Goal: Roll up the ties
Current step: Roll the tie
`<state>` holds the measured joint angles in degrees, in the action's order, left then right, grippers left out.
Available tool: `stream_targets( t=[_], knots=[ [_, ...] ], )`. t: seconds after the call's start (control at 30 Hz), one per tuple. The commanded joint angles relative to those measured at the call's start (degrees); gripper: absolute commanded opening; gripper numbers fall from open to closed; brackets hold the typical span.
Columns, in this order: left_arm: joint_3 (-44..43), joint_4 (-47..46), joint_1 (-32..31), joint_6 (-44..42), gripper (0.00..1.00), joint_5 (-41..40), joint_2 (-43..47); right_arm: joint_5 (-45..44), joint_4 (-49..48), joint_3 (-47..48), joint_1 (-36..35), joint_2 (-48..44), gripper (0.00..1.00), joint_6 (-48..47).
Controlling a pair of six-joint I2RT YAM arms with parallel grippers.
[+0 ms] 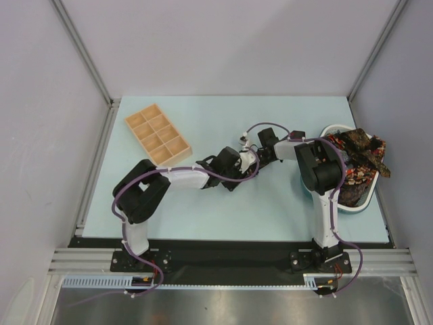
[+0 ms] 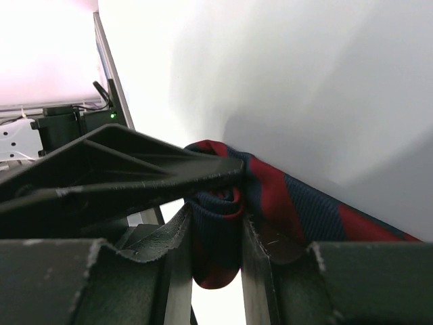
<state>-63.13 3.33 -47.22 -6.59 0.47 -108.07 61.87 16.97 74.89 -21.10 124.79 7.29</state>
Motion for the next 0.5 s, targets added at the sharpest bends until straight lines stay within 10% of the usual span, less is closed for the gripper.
stream_targets(
  t=[0.0, 0.47],
  knots=[
    [-2.08, 1.24, 0.03, -1.41, 0.49, 1.46, -2.14, -5.09, -1.33, -1.77, -1.13, 0.98, 0.23, -0.70],
    [-2.52, 4.49, 0.11, -1.23, 0.37, 0.32, -2.84, -5.44, -12.22, -9.14, 2.99, -6.40, 0.49, 6.32]
  ],
)
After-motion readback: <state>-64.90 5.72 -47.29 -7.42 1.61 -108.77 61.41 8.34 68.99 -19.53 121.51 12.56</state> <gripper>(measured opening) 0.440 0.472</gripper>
